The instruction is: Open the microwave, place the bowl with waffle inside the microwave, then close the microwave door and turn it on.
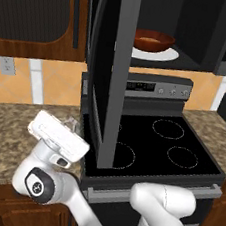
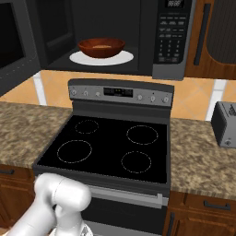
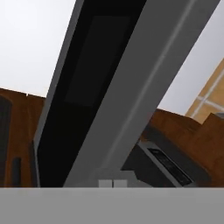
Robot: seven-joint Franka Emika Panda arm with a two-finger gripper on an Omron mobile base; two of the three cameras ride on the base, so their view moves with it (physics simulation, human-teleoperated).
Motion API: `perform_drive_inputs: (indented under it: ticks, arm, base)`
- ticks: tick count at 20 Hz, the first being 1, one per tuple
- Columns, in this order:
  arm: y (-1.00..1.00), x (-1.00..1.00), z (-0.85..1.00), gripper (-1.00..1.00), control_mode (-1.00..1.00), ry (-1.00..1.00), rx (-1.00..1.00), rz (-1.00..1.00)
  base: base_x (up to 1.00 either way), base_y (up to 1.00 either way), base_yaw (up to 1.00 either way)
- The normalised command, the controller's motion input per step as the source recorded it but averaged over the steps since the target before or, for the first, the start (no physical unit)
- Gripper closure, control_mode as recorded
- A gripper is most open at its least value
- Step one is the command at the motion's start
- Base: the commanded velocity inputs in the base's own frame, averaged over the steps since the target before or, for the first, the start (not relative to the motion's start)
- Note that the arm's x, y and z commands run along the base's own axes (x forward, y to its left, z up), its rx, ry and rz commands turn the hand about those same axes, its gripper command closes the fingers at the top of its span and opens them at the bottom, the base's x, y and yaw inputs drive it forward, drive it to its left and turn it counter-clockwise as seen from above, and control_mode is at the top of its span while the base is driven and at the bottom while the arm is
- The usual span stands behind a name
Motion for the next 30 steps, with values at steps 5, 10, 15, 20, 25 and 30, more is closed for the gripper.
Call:
perform_drive_inputs:
  ticks: [5, 10, 15, 20, 25, 30]
  arm:
    - [0.00, 0.00, 0.45, 1.00, -1.00, -0.33, 0.04, -0.08]
    - [-0.44, 0.00, 0.51, 1.00, -1.00, -0.14, 0.22, -0.04]
    - [-0.77, -0.01, 0.59, 1.00, -1.00, -0.07, 0.30, -0.01]
    - [-0.99, 0.00, 0.60, 1.00, -1.00, -0.03, 0.37, 0.00]
    - [-1.00, 0.00, 0.47, 1.00, -1.00, 0.05, 0.46, 0.01]
    - [-1.00, 0.00, 0.43, 1.00, -1.00, 0.03, 0.49, 0.10]
  base:
    - [0.00, 0.00, 0.00]
    - [0.00, 0.00, 0.00]
    - [0.00, 0.00, 0.00]
    - [0.00, 0.00, 0.00]
    - [0.00, 0.00, 0.00]
    - [0.00, 0.00, 0.00]
